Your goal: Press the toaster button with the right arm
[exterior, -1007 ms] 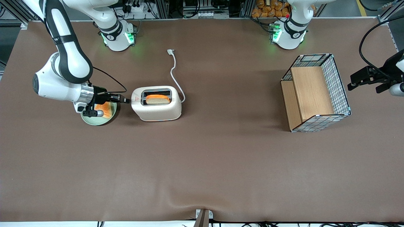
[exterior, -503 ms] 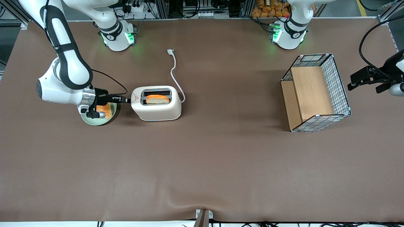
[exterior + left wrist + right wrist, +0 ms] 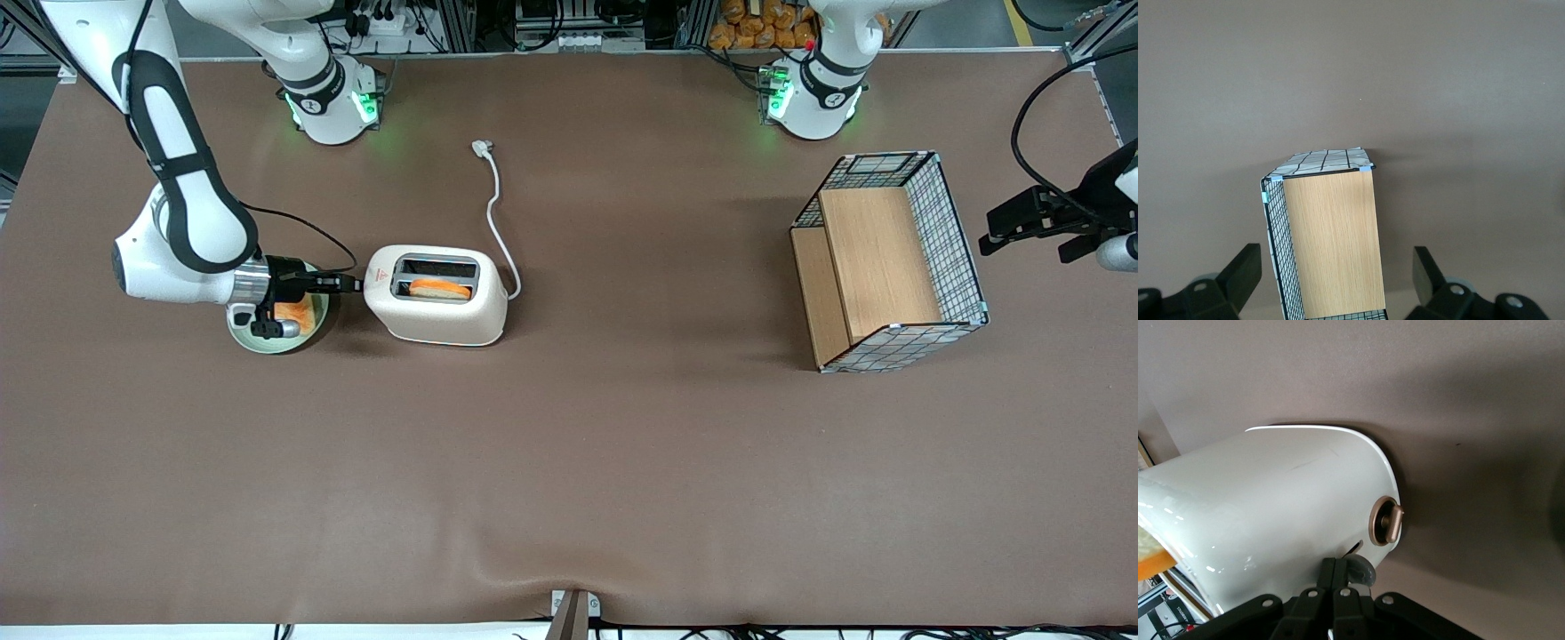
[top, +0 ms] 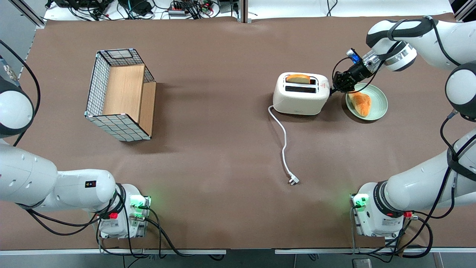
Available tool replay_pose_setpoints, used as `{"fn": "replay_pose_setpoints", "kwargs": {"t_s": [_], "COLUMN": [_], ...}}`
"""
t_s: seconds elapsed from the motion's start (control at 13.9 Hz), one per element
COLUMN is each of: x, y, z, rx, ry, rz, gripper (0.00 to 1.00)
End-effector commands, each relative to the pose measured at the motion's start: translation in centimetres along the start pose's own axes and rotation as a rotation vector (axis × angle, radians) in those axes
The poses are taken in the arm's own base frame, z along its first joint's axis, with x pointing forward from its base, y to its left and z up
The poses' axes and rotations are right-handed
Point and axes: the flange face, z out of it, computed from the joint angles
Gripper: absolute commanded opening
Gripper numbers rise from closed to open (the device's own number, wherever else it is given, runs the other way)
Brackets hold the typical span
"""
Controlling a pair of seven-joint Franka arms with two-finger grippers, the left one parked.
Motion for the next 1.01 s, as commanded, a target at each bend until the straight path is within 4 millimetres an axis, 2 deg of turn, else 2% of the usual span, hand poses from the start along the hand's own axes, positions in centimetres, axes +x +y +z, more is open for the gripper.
{"fn": "replay_pose_setpoints", "kwargs": {"t_s": [0.0,0.14,0.43,0.72,0.93], "x": [0.4,0.7,1.0,1.6,1.9], "y": [2.1,2.7,2.7,1.4,1.4], "z": [2.2,2.8,2.8,1.4,0.7], "rx": [0.032,0.034,0.034,0.064,0.073], "ry": [-0.020,-0.022,-0.021,-0.035,-0.028], "rz": [-0.018,-0.013,-0.014,-0.027,-0.030], "gripper": [0.00,0.00,0.00,0.00,0.00]}}
